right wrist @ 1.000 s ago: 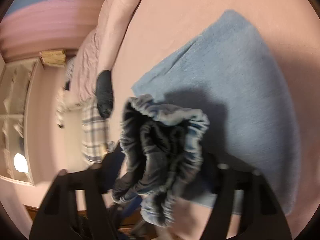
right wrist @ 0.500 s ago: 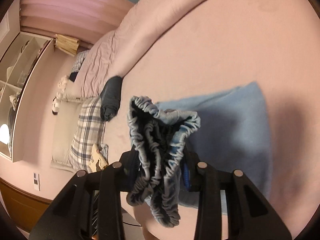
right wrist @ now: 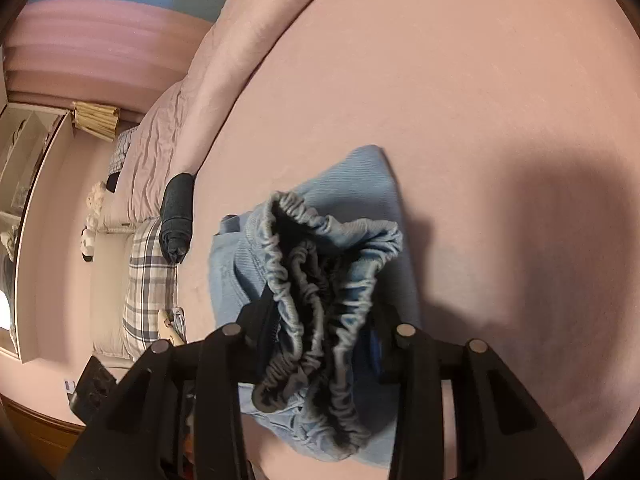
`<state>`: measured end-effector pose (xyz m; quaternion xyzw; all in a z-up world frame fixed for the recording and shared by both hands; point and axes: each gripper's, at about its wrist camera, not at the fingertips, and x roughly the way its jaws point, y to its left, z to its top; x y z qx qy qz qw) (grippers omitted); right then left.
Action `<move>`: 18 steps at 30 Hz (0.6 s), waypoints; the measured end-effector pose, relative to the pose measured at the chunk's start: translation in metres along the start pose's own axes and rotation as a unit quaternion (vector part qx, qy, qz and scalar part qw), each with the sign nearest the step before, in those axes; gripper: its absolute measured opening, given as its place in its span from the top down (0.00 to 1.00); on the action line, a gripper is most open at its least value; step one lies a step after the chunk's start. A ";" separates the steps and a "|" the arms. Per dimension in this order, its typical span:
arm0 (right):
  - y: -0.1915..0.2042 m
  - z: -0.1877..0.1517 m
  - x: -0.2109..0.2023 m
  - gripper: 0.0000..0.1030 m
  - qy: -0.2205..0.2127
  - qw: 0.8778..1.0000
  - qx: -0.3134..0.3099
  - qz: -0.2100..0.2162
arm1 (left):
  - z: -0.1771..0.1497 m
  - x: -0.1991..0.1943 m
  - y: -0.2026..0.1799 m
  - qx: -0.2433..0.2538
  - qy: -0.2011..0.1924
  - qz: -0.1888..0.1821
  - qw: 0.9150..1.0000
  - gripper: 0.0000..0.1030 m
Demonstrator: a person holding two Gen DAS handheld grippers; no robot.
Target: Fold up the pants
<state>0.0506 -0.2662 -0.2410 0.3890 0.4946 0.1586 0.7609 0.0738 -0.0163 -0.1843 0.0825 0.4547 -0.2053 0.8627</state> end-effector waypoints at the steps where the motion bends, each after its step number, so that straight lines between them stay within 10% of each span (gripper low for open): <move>1: -0.002 0.000 -0.001 0.61 0.000 1.000 -0.001 0.001 | -0.001 0.004 -0.002 0.006 0.004 0.004 1.000 0.69; 10: 0.013 -0.005 -0.027 0.48 -0.016 0.994 -0.070 -0.088 | 0.001 -0.001 -0.007 0.022 -0.007 0.017 1.000 0.69; 18: 0.061 -0.021 -0.048 0.45 -0.098 0.944 -0.191 -0.251 | 0.025 0.002 -0.014 0.040 -0.030 0.029 0.998 0.69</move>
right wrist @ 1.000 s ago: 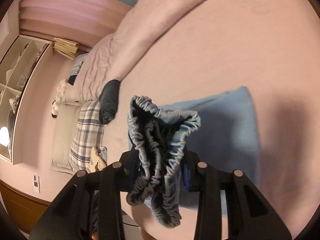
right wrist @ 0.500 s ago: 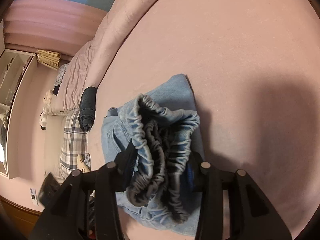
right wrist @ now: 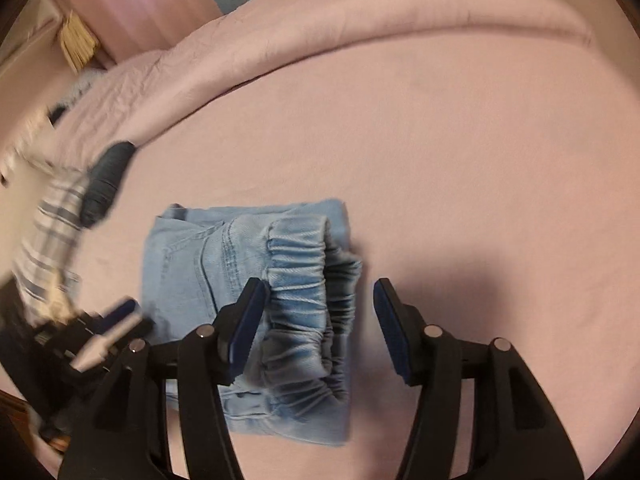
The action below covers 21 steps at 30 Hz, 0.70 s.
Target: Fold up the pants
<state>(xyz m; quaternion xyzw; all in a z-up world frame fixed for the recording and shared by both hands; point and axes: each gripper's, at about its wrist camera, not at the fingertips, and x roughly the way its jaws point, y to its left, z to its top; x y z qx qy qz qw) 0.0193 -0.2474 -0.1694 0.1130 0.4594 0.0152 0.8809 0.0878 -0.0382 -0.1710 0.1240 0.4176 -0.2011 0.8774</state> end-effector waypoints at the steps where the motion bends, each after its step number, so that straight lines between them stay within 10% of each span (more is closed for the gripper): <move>1: 0.001 0.002 -0.005 0.45 -0.014 1.000 -0.011 -0.016 | 0.003 0.001 -0.001 0.002 0.000 0.000 1.000 0.69; 7: 0.010 0.005 -0.014 0.55 -0.031 0.995 -0.051 0.083 | 0.020 0.022 -0.014 0.023 0.010 -0.001 1.000 0.69; 9: 0.012 0.001 0.004 0.78 0.006 0.995 -0.066 0.078 | 0.023 0.031 -0.017 0.027 0.020 -0.001 0.999 0.69; 21: 0.015 -0.008 0.036 0.76 0.050 0.991 -0.120 0.026 | 0.025 0.049 -0.011 0.004 0.066 -0.031 0.997 0.69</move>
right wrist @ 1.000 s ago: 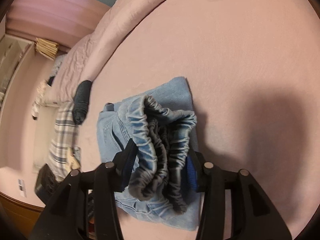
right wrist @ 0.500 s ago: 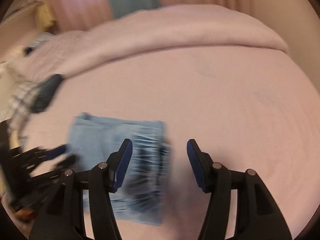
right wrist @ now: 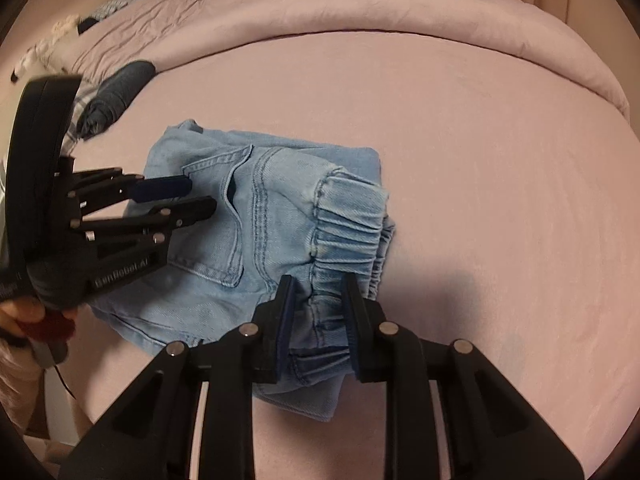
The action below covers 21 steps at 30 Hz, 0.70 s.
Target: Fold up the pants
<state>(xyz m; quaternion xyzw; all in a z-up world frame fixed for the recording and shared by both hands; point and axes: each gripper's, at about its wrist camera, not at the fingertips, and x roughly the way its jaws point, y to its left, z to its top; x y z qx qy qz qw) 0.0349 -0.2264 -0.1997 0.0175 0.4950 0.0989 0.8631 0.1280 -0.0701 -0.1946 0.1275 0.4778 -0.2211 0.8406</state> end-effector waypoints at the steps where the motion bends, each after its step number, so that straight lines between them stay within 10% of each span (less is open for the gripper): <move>1: 0.001 0.000 -0.002 0.76 -0.001 1.000 -0.001 0.002 | -0.005 -0.006 -0.002 0.004 -0.006 0.007 1.000 0.69; 8: 0.005 0.023 -0.039 0.66 -0.073 0.996 0.020 0.041 | -0.042 -0.043 -0.012 0.007 -0.025 0.012 1.000 0.69; 21: 0.004 0.053 0.033 0.62 -0.004 0.999 0.051 -0.018 | -0.071 -0.033 -0.017 -0.021 0.001 -0.003 1.000 0.69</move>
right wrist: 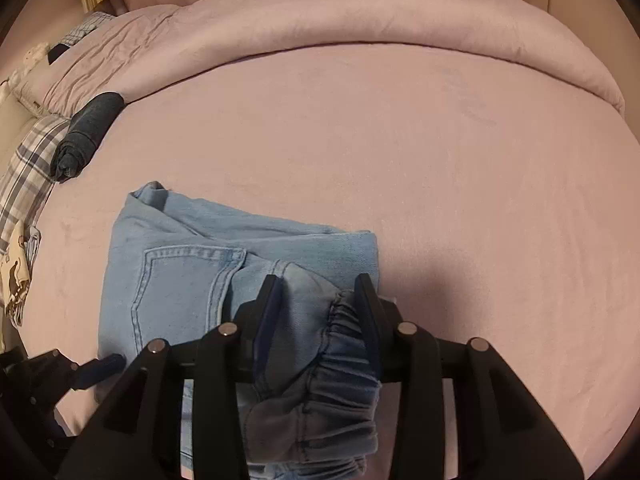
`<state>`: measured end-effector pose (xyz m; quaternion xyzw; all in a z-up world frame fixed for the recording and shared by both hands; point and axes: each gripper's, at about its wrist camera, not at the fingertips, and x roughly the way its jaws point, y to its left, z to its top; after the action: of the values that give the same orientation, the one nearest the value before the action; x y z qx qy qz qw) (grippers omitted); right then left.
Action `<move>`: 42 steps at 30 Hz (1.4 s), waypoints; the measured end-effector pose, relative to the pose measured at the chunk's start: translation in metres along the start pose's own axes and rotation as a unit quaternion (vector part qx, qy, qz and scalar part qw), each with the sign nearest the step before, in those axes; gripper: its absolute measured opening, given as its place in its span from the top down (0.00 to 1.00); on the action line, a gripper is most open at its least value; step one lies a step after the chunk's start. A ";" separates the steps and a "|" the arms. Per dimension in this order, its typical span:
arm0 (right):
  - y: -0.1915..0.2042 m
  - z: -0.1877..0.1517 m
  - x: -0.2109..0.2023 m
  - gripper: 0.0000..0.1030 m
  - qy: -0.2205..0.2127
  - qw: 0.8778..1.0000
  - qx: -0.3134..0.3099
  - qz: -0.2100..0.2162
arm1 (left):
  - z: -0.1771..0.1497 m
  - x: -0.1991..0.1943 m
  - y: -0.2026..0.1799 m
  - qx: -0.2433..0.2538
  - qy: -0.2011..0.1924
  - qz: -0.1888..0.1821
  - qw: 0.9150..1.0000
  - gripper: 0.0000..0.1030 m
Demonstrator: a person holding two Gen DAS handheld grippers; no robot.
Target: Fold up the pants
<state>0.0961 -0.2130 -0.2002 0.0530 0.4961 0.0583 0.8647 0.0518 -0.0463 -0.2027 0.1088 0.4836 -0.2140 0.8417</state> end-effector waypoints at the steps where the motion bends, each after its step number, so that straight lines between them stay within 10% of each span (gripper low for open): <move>1: -0.001 0.001 -0.001 0.61 0.002 1.000 0.005 0.003 | 0.000 -0.003 0.001 -0.004 -0.001 -0.001 1.000 0.69; 8: 0.015 -0.018 -0.063 0.59 -0.064 0.997 -0.014 0.030 | -0.004 -0.022 0.009 -0.015 -0.032 0.018 0.999 0.69; 21: 0.020 -0.078 -0.040 0.58 -0.009 0.998 -0.056 -0.017 | 0.000 -0.006 0.003 -0.015 -0.016 0.033 0.999 0.69; 27: 0.000 -0.078 -0.069 0.53 -0.041 0.998 0.000 0.052 | -0.006 -0.027 0.013 -0.033 -0.036 0.042 0.998 0.65; 30: -0.017 -0.082 -0.083 0.44 -0.061 0.993 0.044 0.095 | -0.009 -0.036 0.025 -0.064 -0.049 0.033 0.996 0.44; 42: -0.074 -0.112 -0.053 0.29 -0.002 0.948 0.224 0.228 | 0.002 -0.011 0.070 -0.227 -0.028 -0.095 0.969 0.42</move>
<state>-0.0241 -0.2908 -0.2226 0.3570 0.4695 0.1406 0.7952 0.0815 0.0179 -0.1935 -0.1375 0.5040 -0.1810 0.8332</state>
